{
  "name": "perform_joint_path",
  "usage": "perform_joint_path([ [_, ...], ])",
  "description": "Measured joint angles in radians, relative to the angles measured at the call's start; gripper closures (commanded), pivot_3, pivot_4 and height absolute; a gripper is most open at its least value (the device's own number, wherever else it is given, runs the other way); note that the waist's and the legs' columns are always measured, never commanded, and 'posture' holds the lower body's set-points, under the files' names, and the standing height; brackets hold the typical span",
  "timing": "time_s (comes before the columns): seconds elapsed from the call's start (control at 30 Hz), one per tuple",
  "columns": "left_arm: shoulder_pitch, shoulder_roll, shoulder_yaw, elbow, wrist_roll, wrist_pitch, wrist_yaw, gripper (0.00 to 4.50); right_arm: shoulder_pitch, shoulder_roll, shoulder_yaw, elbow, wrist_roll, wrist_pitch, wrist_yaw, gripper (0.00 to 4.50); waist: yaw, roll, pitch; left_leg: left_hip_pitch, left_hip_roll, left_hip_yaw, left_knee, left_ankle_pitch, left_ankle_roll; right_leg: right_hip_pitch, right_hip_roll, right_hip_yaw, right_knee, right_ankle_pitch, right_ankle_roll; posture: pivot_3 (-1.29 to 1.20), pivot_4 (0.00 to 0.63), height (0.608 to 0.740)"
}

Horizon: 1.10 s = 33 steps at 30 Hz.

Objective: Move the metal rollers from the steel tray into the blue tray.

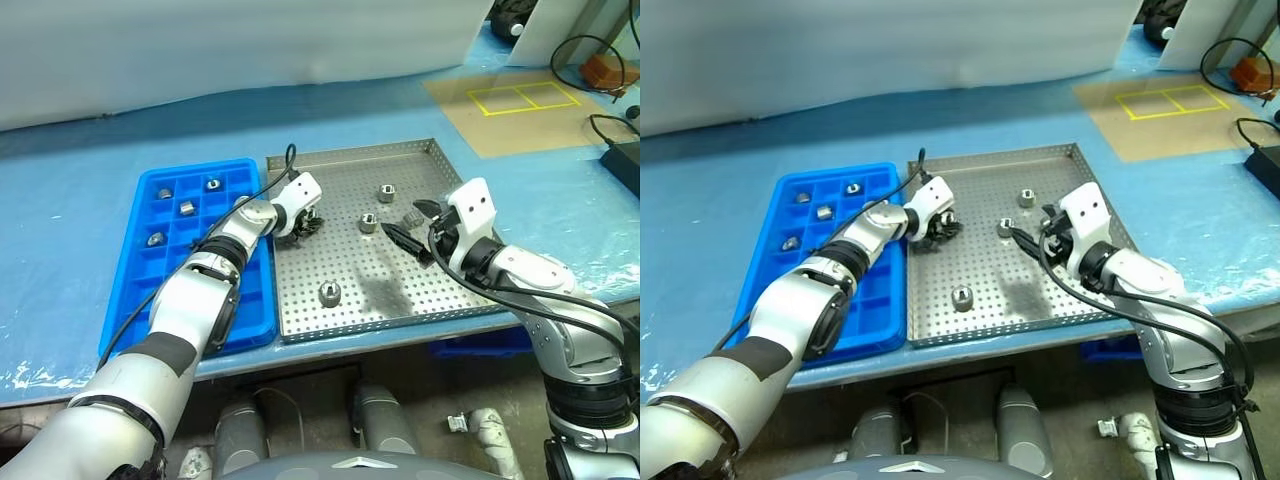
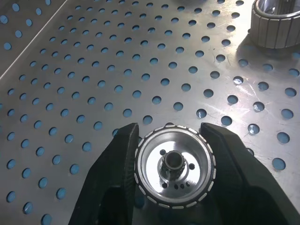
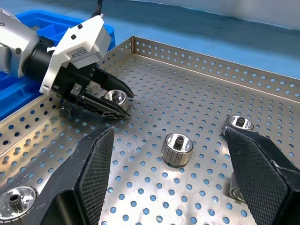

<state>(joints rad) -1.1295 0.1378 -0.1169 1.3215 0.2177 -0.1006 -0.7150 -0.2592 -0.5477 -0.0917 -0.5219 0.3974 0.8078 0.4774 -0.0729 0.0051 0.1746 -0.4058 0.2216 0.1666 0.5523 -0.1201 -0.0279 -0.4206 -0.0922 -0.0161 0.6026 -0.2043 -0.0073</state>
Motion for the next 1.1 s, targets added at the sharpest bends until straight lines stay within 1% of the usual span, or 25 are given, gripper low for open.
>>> perform_joint_path([
  [0.23,0.014,0.014,0.018,-0.008,-0.021,-0.052,-0.039,2.74,-0.025,-0.001,0.031,0.038,-0.001,-0.012,0.041,0.63,-0.001,0.000,0.000,-0.001,0.001,0.000,-0.001,0.000,0.000,-0.002,0.000,0.000,0.000,0.000,0.000,-0.53,0.150,0.740],
  [0.3,0.036,0.025,0.057,-0.024,-0.069,-0.104,-0.114,2.74,-0.037,-0.001,0.041,0.048,-0.001,-0.019,0.053,0.63,0.001,-0.001,0.001,-0.004,0.001,0.000,-0.002,0.000,0.000,-0.004,0.000,0.001,0.000,0.001,-0.001,-0.50,0.150,0.740],
  [0.33,0.045,0.028,0.079,-0.039,-0.102,-0.124,-0.164,2.74,-0.045,-0.001,0.047,0.059,-0.001,-0.022,0.058,0.63,0.004,-0.002,0.001,-0.006,0.001,0.000,-0.002,0.000,0.000,-0.006,0.000,0.001,0.000,0.004,-0.006,-0.49,0.150,0.740],
  [0.37,0.047,0.029,0.093,-0.055,-0.130,-0.137,-0.204,2.74,-0.052,-0.001,0.051,0.070,-0.002,-0.025,0.064,0.63,0.008,-0.003,0.002,-0.008,0.001,0.000,-0.002,0.000,0.000,-0.007,0.000,0.001,0.000,0.005,-0.008,-0.47,0.150,0.740],
  [0.47,0.064,0.039,0.140,-0.166,-0.219,-0.157,-0.315,2.74,-0.084,0.002,0.077,0.098,-0.004,-0.042,0.078,0.63,0.018,-0.003,0.002,-0.012,0.001,0.000,-0.003,0.000,0.000,-0.011,-0.001,0.001,0.000,0.005,-0.009,-0.41,0.150,0.740],
  [0.53,0.099,0.056,0.161,-0.281,-0.276,-0.137,-0.366,2.74,-0.110,0.008,0.092,0.126,-0.004,-0.057,0.092,0.63,0.025,-0.003,0.002,-0.012,0.001,0.001,-0.005,0.000,0.000,-0.012,-0.001,0.001,0.000,0.005,-0.009,-0.37,0.150,0.740],
  [0.6,0.188,0.097,0.170,-0.466,-0.338,-0.052,-0.415,2.74,-0.151,0.019,0.115,0.171,-0.004,-0.078,0.118,0.63,0.028,-0.003,0.002,-0.009,0.003,0.004,-0.007,0.000,0.000,-0.014,0.000,0.002,0.001,0.005,-0.009,-0.31,0.150,0.740],
  [0.63,0.226,0.115,0.171,-0.530,-0.359,-0.010,-0.430,2.74,-0.164,0.021,0.120,0.189,-0.005,-0.087,0.130,0.63,0.033,-0.003,0.002,-0.009,0.004,0.004,-0.008,0.000,0.000,-0.015,0.000,0.002,0.002,0.005,-0.009,-0.27,0.150,0.740],
  [0.7,0.373,0.184,0.171,-0.745,-0.407,0.094,-0.451,2.74,-0.208,0.032,0.157,0.241,-0.007,-0.113,0.172,0.63,0.033,-0.003,0.002,-0.007,0.006,0.006,-0.009,0.000,-0.002,-0.016,0.001,0.004,0.003,0.005,-0.009,-0.22,0.150,0.740],
  [0.77,0.511,0.245,0.173,-0.909,-0.442,0.178,-0.461,2.74,-0.243,0.037,0.183,0.295,-0.014,-0.140,0.214,0.63,0.044,-0.003,0.002,-0.007,0.007,0.006,-0.010,0.001,-0.004,-0.017,0.002,0.003,0.004,0.005,-0.009,-0.16,0.150,0.740],
  [0.83,0.597,0.282,0.178,-1.021,-0.470,0.245,-0.448,2.74,-0.270,0.043,0.203,0.344,-0.024,-0.167,0.251,0.63,0.070,-0.004,0.003,-0.008,0.007,0.007,-0.010,0.002,-0.006,-0.017,0.002,0.002,0.004,0.005,-0.009,-0.07,0.150,0.740],
  [0.9,0.673,0.324,0.208,-1.148,-0.499,0.306,-0.404,2.74,-0.332,0.074,0.249,0.416,-0.032,-0.200,0.305,0.63,0.093,-0.004,0.004,-0.007,0.008,0.007,-0.010,0.003,-0.007,-0.017,0.002,0.002,0.005,0.006,-0.011,-0.02,0.150,0.740],
  [1.03,0.798,0.416,0.332,-1.366,-0.557,0.410,-0.297,2.74,-0.454,0.136,0.318,0.558,-0.049,-0.289,0.429,0.63,0.117,-0.004,0.004,-0.006,0.011,0.007,-0.010,0.004,-0.010,-0.017,0.002,-0.001,0.006,0.006,-0.011,0.09,0.150,0.740],
  [1.1,0.846,0.446,0.383,-1.443,-0.586,0.451,-0.255,2.74,-0.494,0.166,0.344,0.629,-0.063,-0.328,0.481,0.63,0.141,-0.004,0.004,-0.007,0.013,0.007,-0.011,0.005,-0.011,-0.016,0.003,-0.003,0.006,0.006,-0.011,0.14,0.150,0.740],
])
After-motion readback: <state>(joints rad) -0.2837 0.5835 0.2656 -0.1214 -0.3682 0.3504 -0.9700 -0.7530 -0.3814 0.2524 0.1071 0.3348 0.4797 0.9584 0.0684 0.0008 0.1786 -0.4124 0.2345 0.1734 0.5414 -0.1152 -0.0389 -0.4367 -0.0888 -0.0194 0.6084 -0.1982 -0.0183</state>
